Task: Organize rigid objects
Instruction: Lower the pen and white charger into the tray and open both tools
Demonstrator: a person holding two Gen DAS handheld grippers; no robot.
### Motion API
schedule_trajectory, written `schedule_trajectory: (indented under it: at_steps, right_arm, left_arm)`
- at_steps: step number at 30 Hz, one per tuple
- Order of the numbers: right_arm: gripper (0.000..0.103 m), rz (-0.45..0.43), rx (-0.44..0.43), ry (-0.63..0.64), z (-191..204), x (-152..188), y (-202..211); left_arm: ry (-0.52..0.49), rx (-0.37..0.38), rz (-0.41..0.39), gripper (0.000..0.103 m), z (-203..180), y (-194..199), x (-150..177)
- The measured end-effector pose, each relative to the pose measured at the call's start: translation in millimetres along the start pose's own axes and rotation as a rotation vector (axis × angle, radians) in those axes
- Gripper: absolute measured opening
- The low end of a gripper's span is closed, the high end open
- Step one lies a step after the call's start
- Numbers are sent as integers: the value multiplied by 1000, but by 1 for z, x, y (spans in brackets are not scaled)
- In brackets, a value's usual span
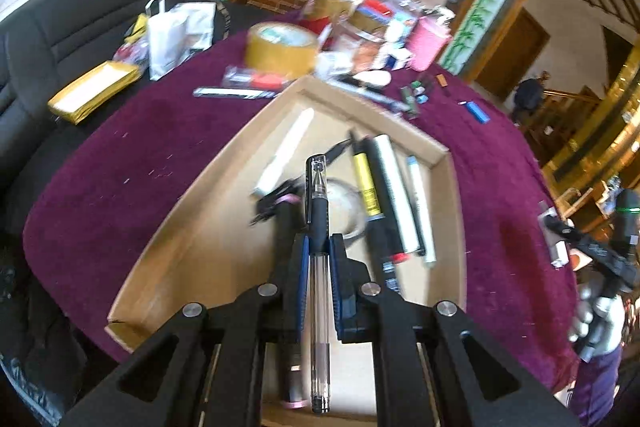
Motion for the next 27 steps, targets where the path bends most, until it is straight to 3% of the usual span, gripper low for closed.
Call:
schedule_trajectory:
  at_steps: [6,10,12,14,16,21,27]
  right_arm:
    - [52,52,-140,132,102,3,-18]
    - [53,104,-205,206,160,12,-37]
    - [53,136,-227,245,186,18,-48]
    - [53,165,-246,278,210,25,-60]
    - [53,193,-267,316,236,33,-70]
    - [53,228,-248,409,276,50,-88]
    - [54,243,-147,514,294,69,-114]
  left_arm:
    - [59,-81,54,10,34,-16,7]
    - [73,-55,54,16,41,-20,9]
    - [64,-37,25,35,39,-12,9]
    - [64,-21,-12,46,39,-3,7]
    - [75,1,-48,49,40,9,4]
    - [125,38,-108,63,52,32,0]
    - [169,52,-147,74,65,45,-1]
Point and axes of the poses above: each gripper's, at about its wrist camera, not at the fingertips, and y roughly against the way its jaws point, z to its left, x to its underside, the point moved 10 cm from there along -y, roughly the way its jaws point, and after that the axes turned 13 degrees about z, right-handed, at the moved point
